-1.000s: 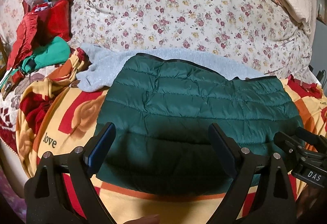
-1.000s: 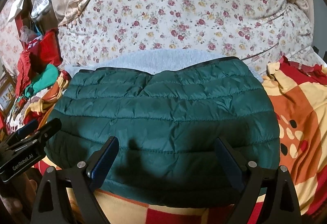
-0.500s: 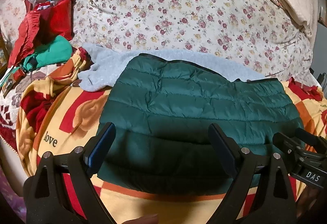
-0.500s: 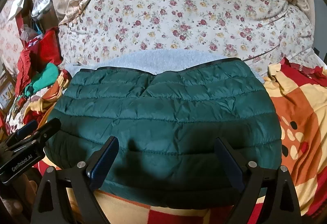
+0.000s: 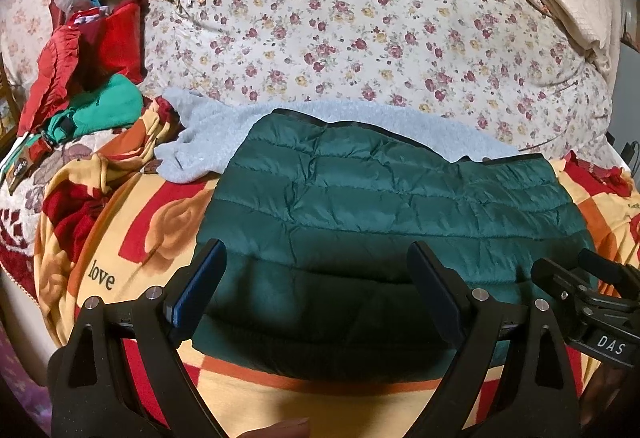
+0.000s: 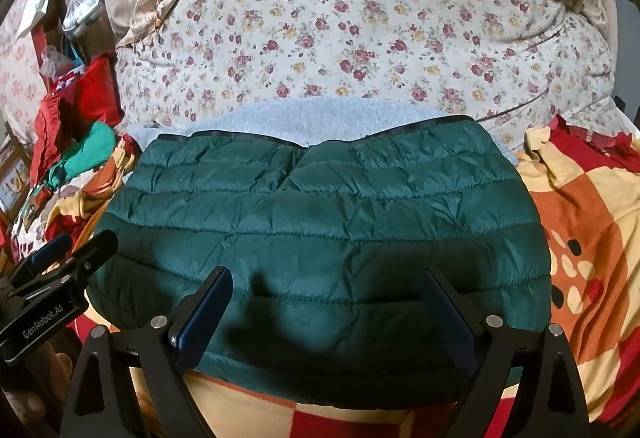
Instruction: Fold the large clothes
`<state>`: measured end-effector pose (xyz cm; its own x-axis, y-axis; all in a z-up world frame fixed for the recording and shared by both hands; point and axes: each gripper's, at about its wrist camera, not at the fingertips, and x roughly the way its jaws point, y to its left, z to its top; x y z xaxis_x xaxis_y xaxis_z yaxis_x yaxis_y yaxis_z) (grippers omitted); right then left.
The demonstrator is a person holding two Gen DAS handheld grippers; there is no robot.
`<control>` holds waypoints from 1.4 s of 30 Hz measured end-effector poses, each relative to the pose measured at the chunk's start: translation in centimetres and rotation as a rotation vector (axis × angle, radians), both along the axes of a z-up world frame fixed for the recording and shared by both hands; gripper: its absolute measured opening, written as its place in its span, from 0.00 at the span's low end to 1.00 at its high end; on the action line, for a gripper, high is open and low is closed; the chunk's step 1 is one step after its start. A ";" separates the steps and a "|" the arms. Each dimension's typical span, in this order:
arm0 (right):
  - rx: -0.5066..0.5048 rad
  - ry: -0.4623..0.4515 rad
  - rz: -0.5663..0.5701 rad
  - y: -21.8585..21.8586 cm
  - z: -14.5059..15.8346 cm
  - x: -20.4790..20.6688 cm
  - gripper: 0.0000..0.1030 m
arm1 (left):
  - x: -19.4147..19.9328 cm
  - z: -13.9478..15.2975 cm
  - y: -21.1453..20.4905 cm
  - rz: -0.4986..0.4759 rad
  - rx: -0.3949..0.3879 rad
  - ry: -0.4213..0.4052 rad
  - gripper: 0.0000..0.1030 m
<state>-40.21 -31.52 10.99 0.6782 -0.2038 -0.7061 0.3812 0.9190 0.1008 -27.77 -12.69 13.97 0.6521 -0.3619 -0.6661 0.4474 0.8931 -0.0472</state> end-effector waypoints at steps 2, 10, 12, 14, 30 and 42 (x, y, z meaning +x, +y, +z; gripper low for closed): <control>0.000 -0.001 0.003 0.0 0.1 0.1 0.90 | 0.0 0.0 -0.1 -0.004 0.003 0.000 0.89; 0.002 -0.002 0.008 0.1 0.2 0.3 0.90 | -0.1 0.1 -0.3 -0.006 0.004 -0.002 0.89; 0.004 -0.003 0.006 0.1 0.2 0.3 0.90 | -0.2 0.0 -0.4 -0.005 0.004 0.000 0.89; 0.004 -0.002 0.008 0.1 0.1 0.3 0.90 | -0.2 -0.1 -0.4 -0.006 0.006 0.002 0.89; -0.001 0.009 0.009 0.0 -0.2 1.2 0.90 | 0.5 -0.7 -0.3 0.008 0.012 0.014 0.89; -0.001 0.016 0.007 -0.3 -0.4 1.6 0.90 | 0.5 -0.8 -0.4 0.008 0.015 0.016 0.89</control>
<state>-38.58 -31.83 10.54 0.6682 -0.2002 -0.7166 0.3764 0.9218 0.0934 -27.24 -13.05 13.21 0.6440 -0.3466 -0.6820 0.4391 0.8975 -0.0415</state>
